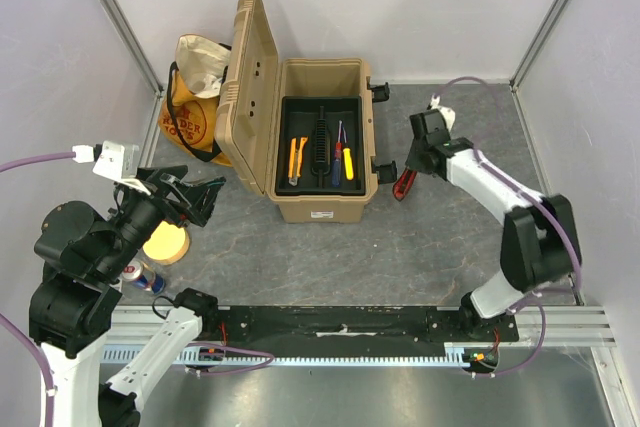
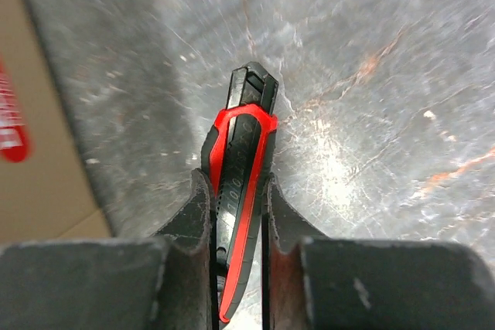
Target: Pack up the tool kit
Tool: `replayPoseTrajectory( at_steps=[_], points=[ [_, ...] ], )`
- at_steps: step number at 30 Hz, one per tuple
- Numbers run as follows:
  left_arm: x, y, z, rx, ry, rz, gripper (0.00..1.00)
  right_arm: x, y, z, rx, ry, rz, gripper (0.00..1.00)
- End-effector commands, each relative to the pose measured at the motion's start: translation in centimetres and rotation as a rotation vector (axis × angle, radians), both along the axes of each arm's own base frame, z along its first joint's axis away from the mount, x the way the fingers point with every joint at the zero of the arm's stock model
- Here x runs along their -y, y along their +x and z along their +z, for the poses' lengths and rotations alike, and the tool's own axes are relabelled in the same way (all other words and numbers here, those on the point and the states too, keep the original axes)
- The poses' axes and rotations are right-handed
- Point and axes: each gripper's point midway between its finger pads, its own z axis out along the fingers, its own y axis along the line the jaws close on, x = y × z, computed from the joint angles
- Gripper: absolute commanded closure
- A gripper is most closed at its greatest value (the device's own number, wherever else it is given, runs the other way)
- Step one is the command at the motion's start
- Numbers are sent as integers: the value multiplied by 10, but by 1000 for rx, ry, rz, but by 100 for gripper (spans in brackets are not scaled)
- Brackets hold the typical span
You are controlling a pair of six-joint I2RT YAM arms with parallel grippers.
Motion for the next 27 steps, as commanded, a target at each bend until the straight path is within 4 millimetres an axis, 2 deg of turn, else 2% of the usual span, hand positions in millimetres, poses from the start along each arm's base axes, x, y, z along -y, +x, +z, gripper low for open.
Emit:
replayPoseTrajectory(
  at_steps=[1,5,7,11,15,19,24,27],
  points=[
    [0,-8,13,41,-15,-12,11,8,13,109,255,15,-26,100],
    [-1,-8,14,44,-16,-12,11,10,7,173,386,54,-18,100],
    [0,-8,14,42,-17,-15,11,5,5,204,453,97,12,100],
    [0,-9,15,45,-21,-17,11,-15,-4,246,534,202,98,100],
    [0,-10,15,44,-22,-18,11,-38,-12,270,581,280,169,100],
    [0,-10,15,43,-24,-18,11,-79,-23,286,613,326,261,100],
    [0,-10,15,43,-27,-18,11,-136,-28,291,616,347,341,100],
    [0,-12,14,46,-28,-18,11,-168,-29,284,603,347,373,100]
  ],
)
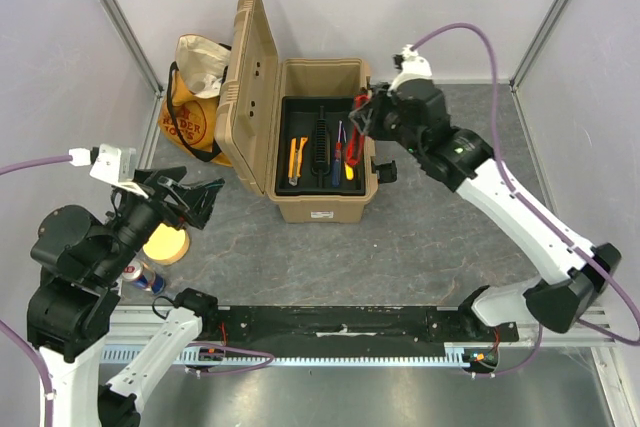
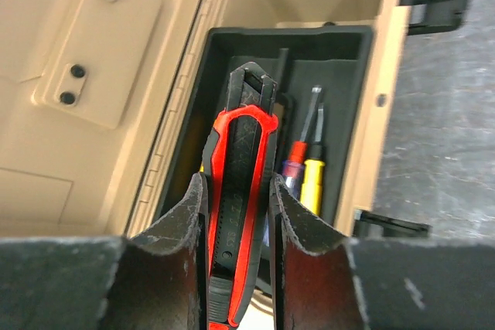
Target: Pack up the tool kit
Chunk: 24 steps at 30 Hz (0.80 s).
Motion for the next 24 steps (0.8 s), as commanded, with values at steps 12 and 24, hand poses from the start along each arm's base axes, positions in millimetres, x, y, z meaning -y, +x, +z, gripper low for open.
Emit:
replayPoseTrajectory(
  at_steps=[12,24],
  points=[
    [-8,-11,19,59,-3,19,11,-123,23,-37,37,-131,-15,100],
    [-9,-8,18,56,11,25,11,-134,45,-94,21,-285,-65,100]
  ],
)
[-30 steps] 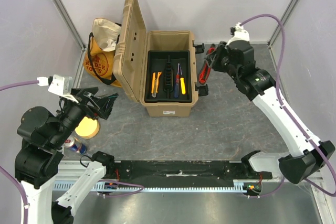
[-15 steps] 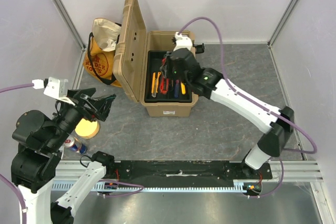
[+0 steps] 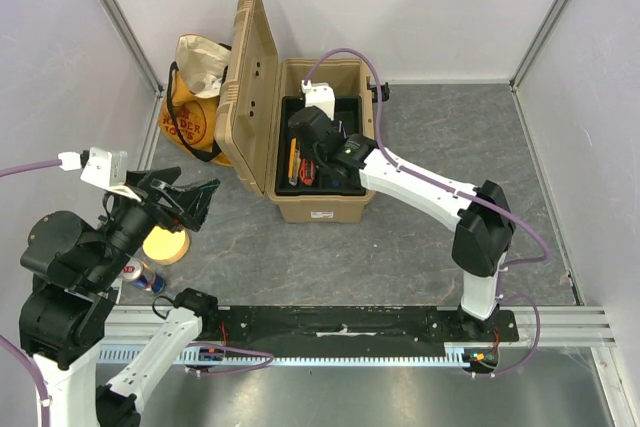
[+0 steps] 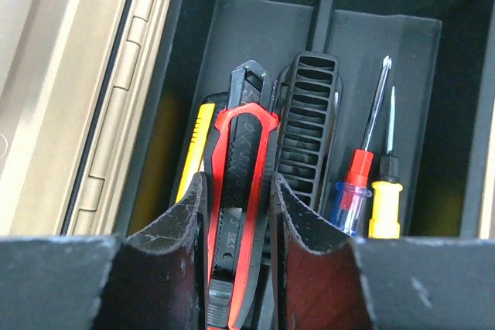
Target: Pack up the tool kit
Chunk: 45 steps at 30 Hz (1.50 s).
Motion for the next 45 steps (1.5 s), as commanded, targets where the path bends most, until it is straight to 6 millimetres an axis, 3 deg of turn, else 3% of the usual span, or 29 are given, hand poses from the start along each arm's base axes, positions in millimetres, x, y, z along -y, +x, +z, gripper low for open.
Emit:
replayPoseTrajectory(
  at_steps=[1,5,11,16,21,25,29,37,45],
  points=[
    [-4,-1,8,32,18,15,11,-8,15,24,80,35,-25,100],
    [-4,-2,7,33,17,15,11,-14,16,9,60,19,-15,97],
    [-4,-2,7,32,14,15,11,-16,15,-7,30,13,-16,73],
    [-4,-2,8,33,14,15,11,-11,12,12,54,43,-40,53],
    [-3,-1,6,24,11,10,11,1,6,41,90,72,-58,47],
    [-2,0,4,14,5,7,11,17,0,61,116,76,-83,43],
    [0,4,2,-2,-1,10,11,42,-10,69,122,47,-118,41],
    [14,20,-9,-55,-11,-36,11,110,-29,40,27,27,-184,39],
    [21,32,-19,-86,-18,-44,11,141,-35,27,-8,14,-191,42]
  ],
)
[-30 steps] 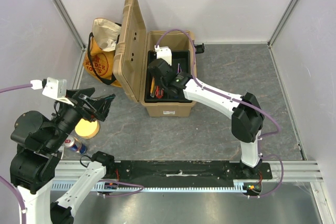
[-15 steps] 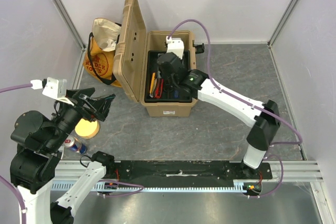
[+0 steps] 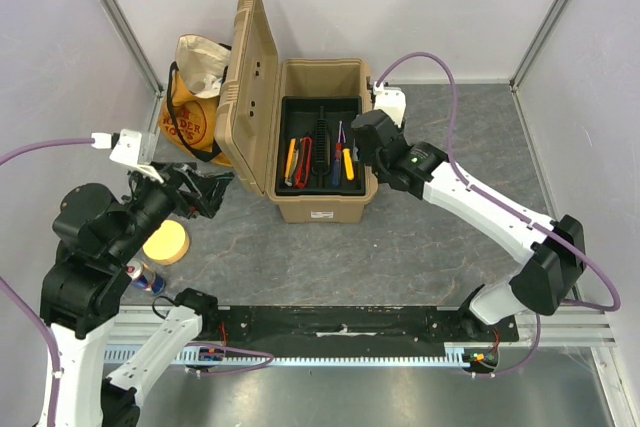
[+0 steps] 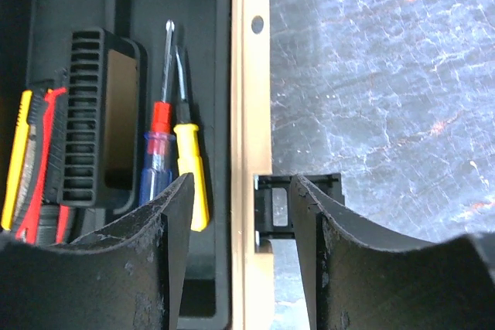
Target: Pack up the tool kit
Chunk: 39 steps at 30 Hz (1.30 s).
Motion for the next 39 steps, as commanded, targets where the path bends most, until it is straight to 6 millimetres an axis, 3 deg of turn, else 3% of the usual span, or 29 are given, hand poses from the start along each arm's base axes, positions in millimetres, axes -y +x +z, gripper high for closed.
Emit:
replayPoseTrajectory(
  at_steps=[1,5,15,19,26,33,39],
  points=[
    [9,7,6,6,-39,-26,11,7,-10,9,3,38,20,42],
    [11,10,5,4,-41,-32,11,6,-15,10,-15,65,69,41],
    [13,23,3,9,-48,-20,11,-24,-16,23,-37,109,227,39],
    [18,36,-2,-11,-39,-18,11,-15,-10,28,-21,114,185,39],
    [36,66,-9,-4,-44,-69,13,4,-18,31,-11,164,158,39],
    [52,79,-1,13,-54,-132,40,29,-24,29,-13,176,124,39],
    [65,80,7,36,-92,-200,42,54,-27,28,-3,193,62,38]
  ],
)
